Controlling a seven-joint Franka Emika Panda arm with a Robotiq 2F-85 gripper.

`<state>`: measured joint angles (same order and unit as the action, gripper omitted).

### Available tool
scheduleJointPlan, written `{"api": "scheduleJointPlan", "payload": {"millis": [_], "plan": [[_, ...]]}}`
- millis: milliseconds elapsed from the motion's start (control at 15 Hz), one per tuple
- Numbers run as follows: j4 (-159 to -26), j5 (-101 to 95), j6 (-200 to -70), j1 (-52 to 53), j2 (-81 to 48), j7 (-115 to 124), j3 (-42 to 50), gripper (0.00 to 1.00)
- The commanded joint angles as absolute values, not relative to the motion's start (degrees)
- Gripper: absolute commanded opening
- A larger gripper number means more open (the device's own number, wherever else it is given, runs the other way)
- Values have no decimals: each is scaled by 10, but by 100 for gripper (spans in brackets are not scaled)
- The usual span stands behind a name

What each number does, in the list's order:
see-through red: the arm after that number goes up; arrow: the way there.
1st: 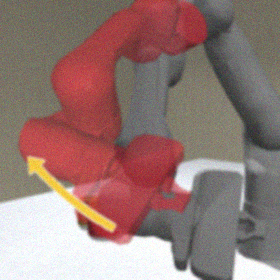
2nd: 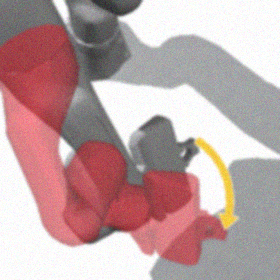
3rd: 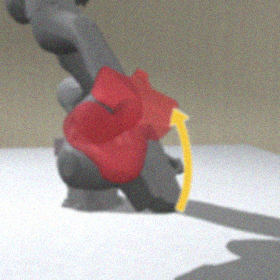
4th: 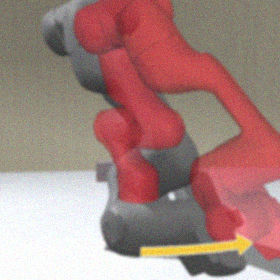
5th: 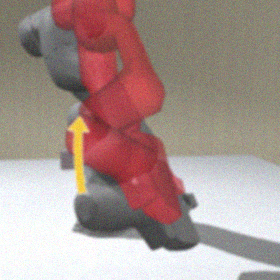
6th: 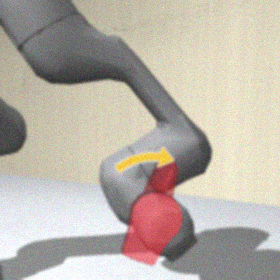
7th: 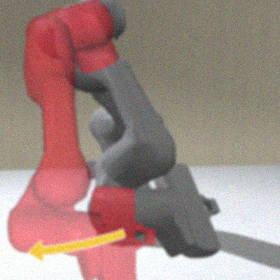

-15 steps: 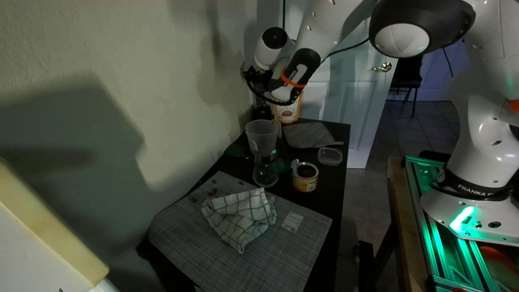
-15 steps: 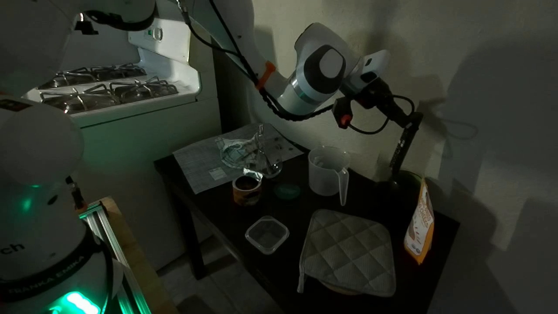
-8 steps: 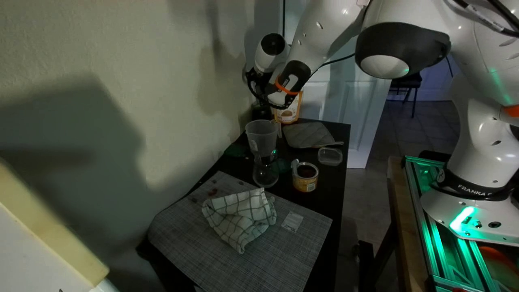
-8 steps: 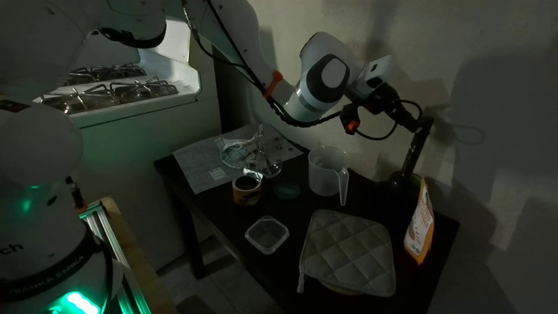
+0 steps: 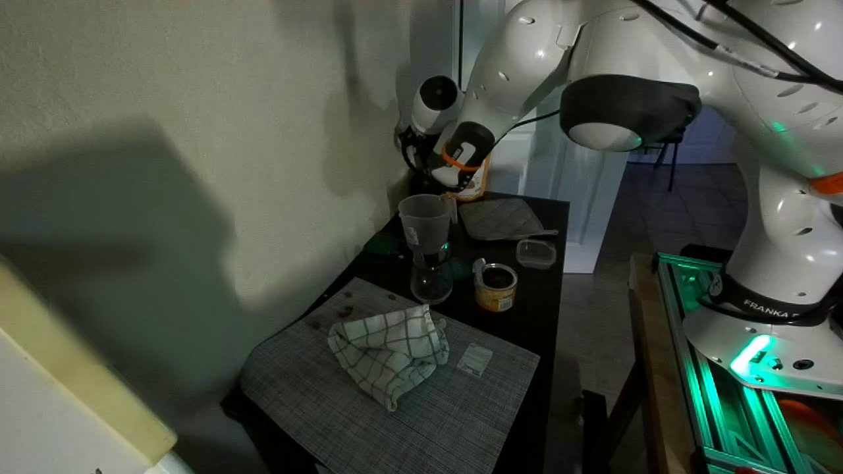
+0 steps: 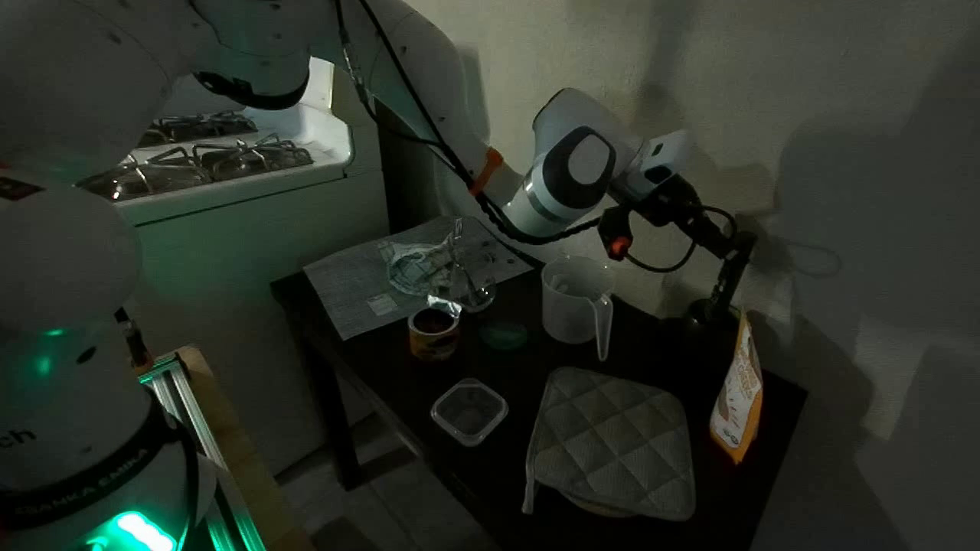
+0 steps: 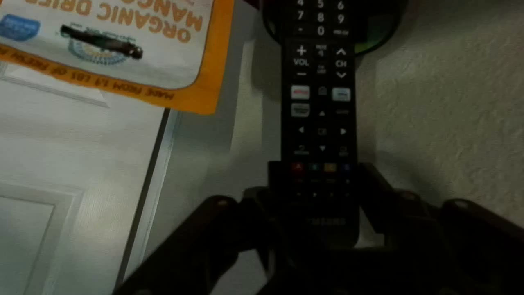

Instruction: Pick up the black remote from the clear measuring cup and put it in the black mug

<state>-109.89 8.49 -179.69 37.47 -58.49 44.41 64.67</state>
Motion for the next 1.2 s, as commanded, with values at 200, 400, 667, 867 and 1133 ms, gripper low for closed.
{"api": "scheduleJointPlan", "payload": {"millis": [200, 400, 667, 867, 1133], "plan": [[-1078, 110, -1789, 338, -591, 412, 593, 23], [-1087, 112, -1789, 338, -587, 412, 594, 75], [-1137, 127, -1815, 380, -551, 411, 642, 99], [-1209, 129, -1847, 437, -473, 368, 684, 100], [-1295, 118, -1931, 492, -347, 232, 663, 100]]}}
